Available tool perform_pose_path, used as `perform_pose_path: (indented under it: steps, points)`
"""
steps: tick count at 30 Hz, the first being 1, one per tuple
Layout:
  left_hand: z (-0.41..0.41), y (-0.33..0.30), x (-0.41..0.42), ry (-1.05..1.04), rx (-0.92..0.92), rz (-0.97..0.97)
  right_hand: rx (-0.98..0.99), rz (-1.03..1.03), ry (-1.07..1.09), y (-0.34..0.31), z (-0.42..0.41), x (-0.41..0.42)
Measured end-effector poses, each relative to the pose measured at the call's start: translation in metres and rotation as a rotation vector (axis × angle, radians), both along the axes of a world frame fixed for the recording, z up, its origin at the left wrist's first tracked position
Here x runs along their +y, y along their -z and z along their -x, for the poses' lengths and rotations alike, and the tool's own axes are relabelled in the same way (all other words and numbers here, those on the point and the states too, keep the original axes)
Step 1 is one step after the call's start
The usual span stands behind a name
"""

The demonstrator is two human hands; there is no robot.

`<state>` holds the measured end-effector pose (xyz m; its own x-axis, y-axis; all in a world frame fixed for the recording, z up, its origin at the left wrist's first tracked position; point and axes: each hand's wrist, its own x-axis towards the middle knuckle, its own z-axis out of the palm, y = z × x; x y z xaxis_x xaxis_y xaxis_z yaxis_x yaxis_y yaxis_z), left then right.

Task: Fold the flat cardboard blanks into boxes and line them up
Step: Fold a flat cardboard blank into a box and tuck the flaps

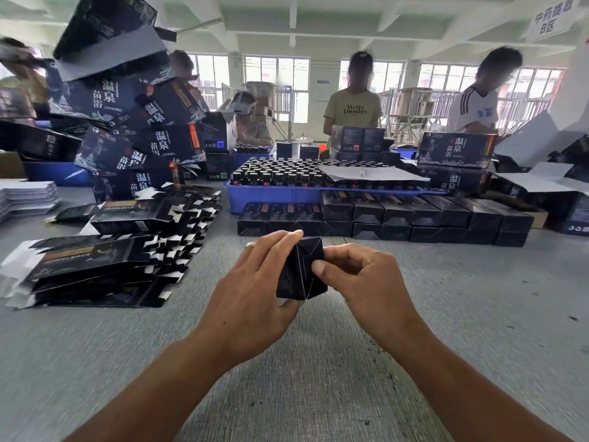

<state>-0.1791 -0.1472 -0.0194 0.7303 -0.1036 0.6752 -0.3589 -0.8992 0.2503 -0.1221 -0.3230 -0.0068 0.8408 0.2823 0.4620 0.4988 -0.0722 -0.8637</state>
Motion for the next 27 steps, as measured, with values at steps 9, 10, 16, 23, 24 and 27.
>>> perform_pose_path:
  steps: [9,10,16,23,24,27]
  points:
    - [-0.001,0.002,-0.001,0.004,-0.009,0.002,0.044,-0.068,-0.027,-0.002,0.000,-0.002]
    - [-0.001,0.002,-0.001,0.004,-0.013,0.002,0.031,-0.064,-0.011,-0.001,0.000,-0.002]
    - [-0.002,0.004,-0.002,0.004,-0.020,-0.008,-0.029,0.004,0.100,0.000,0.000,0.002]
    - [-0.002,0.004,0.000,0.001,-0.027,-0.011,0.020,-0.007,-0.019,-0.003,-0.002,-0.005]
    - [-0.002,0.004,0.000,0.000,-0.028,-0.013,0.041,-0.013,-0.038,-0.004,-0.002,-0.006]
    - [-0.002,0.004,-0.001,-0.004,-0.028,-0.014,0.081,-0.010,-0.064,-0.004,-0.004,-0.008]
